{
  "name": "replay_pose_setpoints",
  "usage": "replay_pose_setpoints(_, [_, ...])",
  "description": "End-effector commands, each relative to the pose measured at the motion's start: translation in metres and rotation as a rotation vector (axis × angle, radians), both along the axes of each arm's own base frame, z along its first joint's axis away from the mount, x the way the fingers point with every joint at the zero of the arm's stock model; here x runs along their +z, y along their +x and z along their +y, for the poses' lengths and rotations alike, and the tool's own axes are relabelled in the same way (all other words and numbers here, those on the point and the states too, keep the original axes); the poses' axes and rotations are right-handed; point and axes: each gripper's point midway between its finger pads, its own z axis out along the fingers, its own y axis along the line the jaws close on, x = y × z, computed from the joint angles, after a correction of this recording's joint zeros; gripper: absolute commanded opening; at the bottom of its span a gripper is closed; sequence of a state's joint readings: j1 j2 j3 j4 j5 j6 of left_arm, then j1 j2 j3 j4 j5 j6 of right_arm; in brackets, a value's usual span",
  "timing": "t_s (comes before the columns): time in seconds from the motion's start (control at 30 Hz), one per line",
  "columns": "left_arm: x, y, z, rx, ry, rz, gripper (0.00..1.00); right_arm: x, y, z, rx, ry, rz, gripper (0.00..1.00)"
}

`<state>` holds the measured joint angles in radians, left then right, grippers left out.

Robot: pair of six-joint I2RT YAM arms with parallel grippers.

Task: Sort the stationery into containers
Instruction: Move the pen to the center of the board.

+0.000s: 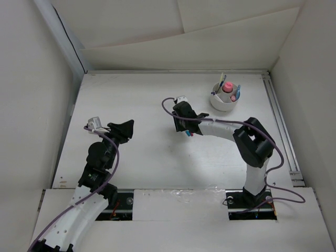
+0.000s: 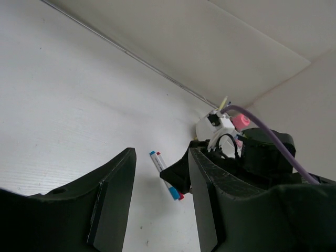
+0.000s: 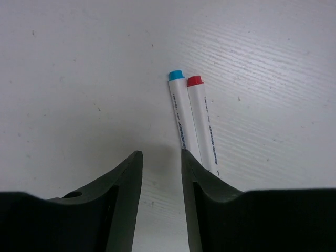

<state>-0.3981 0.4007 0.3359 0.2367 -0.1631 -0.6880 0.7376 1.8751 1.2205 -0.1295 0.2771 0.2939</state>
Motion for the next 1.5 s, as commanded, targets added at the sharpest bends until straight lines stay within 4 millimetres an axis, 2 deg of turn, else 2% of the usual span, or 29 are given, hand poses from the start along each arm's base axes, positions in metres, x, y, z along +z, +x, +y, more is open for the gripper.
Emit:
replay_pose_setpoints(0.0, [0.010, 0.001, -0.004, -0.016, -0.001, -0.041, 0.41, 0.013, 0.006, 0.016, 0.001, 0.043, 0.021, 0.41])
replay_pose_setpoints(0.17, [0.008, 0.002, -0.004, -0.016, 0.002, -0.033, 0.41, 0.000, 0.013, 0.008, -0.029, 0.029, 0.047, 0.34])
replay_pose_setpoints(0.43, [0.007, 0.004, -0.005, -0.016, 0.002, -0.033, 0.41, 0.010, 0.025, 0.011, -0.054, 0.024, 0.013, 0.26])
replay_pose_setpoints(0.47, [0.007, 0.004, -0.005, -0.016, 0.002, -0.033, 0.41, 0.014, 0.027, 0.012, -0.054, 0.031, 0.006, 0.26])
replay_pose_setpoints(0.5, [0.007, 0.004, -0.005, -0.016, 0.002, -0.033, 0.41, 0.008, 0.025, 0.011, -0.054, 0.018, 0.020, 0.26])
replay_pose_setpoints(0.57, [0.007, 0.004, -0.005, -0.016, 0.002, -0.033, 0.41, 0.011, 0.033, 0.011, -0.063, 0.022, 0.015, 0.26])
replay_pose_setpoints(0.6, [0.007, 0.004, -0.005, -0.016, 0.002, -0.033, 0.41, 0.006, 0.035, 0.007, -0.072, 0.014, 0.024, 0.26])
replay_pose_setpoints(0.8, [0.010, 0.003, -0.004, -0.016, -0.001, -0.041, 0.41, 0.002, 0.045, 0.004, -0.093, 0.022, 0.035, 0.27])
replay_pose_setpoints(0.83, [0.008, 0.002, -0.004, -0.016, 0.002, -0.033, 0.41, -0.004, 0.043, 0.002, -0.093, 0.008, 0.051, 0.27])
replay_pose_setpoints(0.97, [0.008, 0.002, -0.004, -0.016, 0.002, -0.033, 0.41, -0.006, 0.046, -0.001, -0.102, 0.003, 0.057, 0.27])
replay_pose_setpoints(1.07, [0.010, 0.001, -0.004, -0.016, -0.001, -0.041, 0.41, -0.015, 0.045, -0.002, -0.103, -0.009, 0.071, 0.25])
replay_pose_setpoints(1.23, [0.010, 0.002, -0.002, -0.007, -0.002, -0.041, 0.41, -0.019, 0.038, 0.004, -0.086, 0.002, 0.090, 0.22])
replay_pose_setpoints(1.27, [0.010, 0.002, -0.002, -0.007, -0.002, -0.041, 0.41, -0.019, 0.037, 0.005, -0.086, 0.013, 0.097, 0.21])
replay_pose_setpoints(1.3, [0.010, 0.002, -0.002, -0.007, -0.002, -0.041, 0.41, -0.024, 0.034, 0.003, -0.087, 0.005, 0.106, 0.15])
replay_pose_setpoints(1.37, [0.010, 0.002, -0.002, -0.007, -0.002, -0.041, 0.41, -0.024, 0.029, 0.011, -0.070, 0.020, 0.118, 0.09])
replay_pose_setpoints(1.47, [0.010, 0.002, -0.002, -0.007, -0.002, -0.041, 0.41, -0.019, 0.019, 0.018, -0.051, 0.032, 0.123, 0.07])
